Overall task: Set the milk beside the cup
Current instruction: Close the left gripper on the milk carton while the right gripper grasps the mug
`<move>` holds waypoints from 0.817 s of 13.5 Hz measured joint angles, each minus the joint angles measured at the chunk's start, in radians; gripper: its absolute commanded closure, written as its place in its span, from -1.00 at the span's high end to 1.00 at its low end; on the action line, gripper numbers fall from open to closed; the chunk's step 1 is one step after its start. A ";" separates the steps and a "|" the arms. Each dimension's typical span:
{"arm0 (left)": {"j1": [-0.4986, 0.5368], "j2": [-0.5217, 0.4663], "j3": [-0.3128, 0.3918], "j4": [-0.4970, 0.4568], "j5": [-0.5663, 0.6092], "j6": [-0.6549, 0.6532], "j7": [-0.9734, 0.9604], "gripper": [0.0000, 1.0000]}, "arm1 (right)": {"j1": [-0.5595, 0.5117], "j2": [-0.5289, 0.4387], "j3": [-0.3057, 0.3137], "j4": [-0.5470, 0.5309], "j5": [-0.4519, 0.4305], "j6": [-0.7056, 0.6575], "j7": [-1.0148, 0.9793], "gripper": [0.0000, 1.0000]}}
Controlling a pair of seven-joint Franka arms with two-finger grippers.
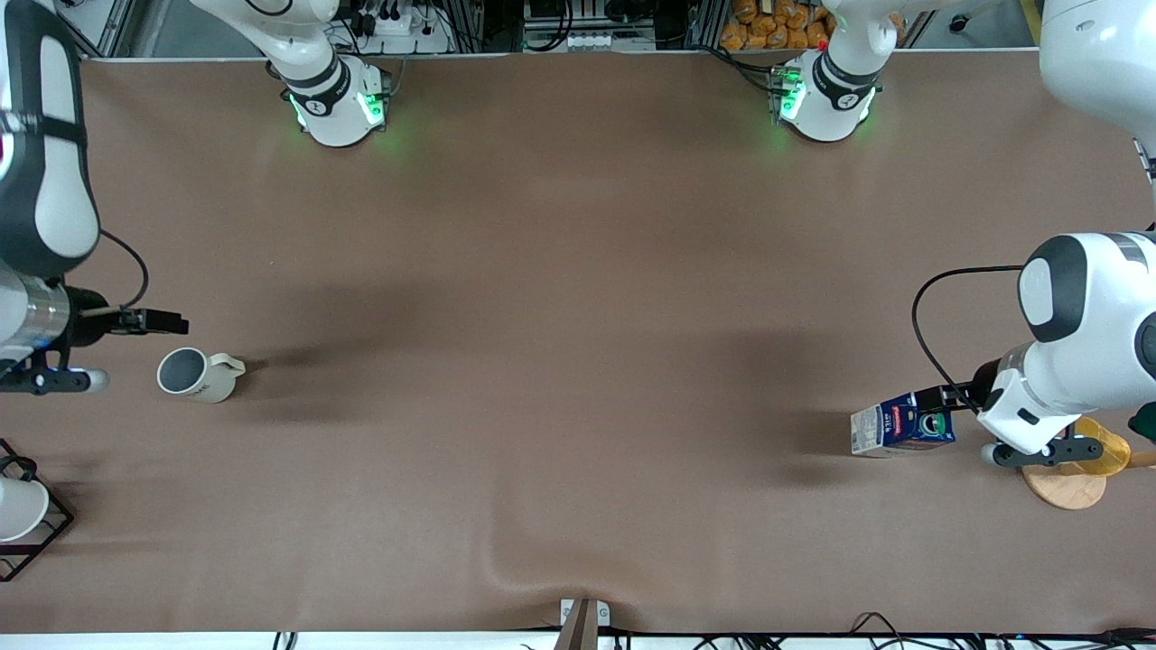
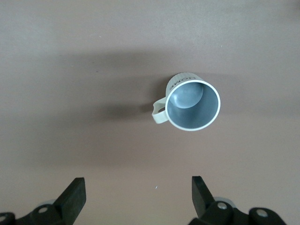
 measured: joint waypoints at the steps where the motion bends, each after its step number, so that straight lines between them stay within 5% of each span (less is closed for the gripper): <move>1: -0.002 0.001 -0.001 0.000 0.000 0.002 0.000 1.00 | -0.003 0.023 0.000 0.000 0.000 0.023 -0.015 1.00; 11: -0.014 0.042 -0.001 0.001 0.000 0.084 0.000 1.00 | -0.028 0.184 -0.002 0.001 0.000 0.182 -0.161 1.00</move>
